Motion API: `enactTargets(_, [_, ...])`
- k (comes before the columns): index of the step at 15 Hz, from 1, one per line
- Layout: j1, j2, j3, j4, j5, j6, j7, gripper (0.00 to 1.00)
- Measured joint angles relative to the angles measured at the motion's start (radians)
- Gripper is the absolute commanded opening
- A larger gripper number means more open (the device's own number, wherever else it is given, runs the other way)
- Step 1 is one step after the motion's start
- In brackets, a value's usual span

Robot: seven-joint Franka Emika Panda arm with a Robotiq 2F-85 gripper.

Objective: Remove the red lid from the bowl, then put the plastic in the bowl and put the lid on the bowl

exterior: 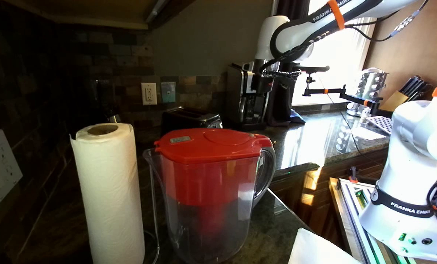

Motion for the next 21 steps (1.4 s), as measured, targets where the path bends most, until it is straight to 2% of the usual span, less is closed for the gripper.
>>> enactTargets(5, [-0.016,0.026,-0.007,0.006,-0.014,0.054,0.021,1.00])
enactTargets(9, [-0.041,0.090,-0.050,0.021,-0.009,0.110,0.015,1.00])
enactTargets(14, [-0.062,0.190,-0.095,0.064,0.050,0.169,-0.049,1.00])
enactTargets(21, [-0.118,0.348,-0.104,0.156,0.080,0.206,-0.122,1.00])
